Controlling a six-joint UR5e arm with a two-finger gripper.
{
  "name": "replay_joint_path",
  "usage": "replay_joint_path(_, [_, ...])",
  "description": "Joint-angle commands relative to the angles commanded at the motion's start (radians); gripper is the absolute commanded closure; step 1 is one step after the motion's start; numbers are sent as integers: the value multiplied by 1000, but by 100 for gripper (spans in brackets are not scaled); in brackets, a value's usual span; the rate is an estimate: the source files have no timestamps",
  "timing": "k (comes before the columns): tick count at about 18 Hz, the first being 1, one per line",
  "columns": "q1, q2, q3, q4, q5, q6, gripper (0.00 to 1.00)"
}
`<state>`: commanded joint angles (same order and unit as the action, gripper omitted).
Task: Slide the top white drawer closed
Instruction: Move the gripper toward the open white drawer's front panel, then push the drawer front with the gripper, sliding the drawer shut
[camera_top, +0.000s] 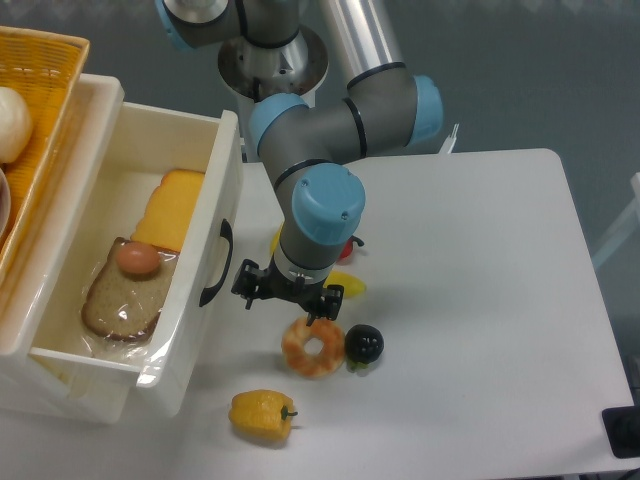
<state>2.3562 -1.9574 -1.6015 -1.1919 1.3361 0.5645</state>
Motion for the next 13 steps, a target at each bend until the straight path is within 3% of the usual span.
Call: replay_joint_path(13, [-18,6,0,-8,-6,2,0])
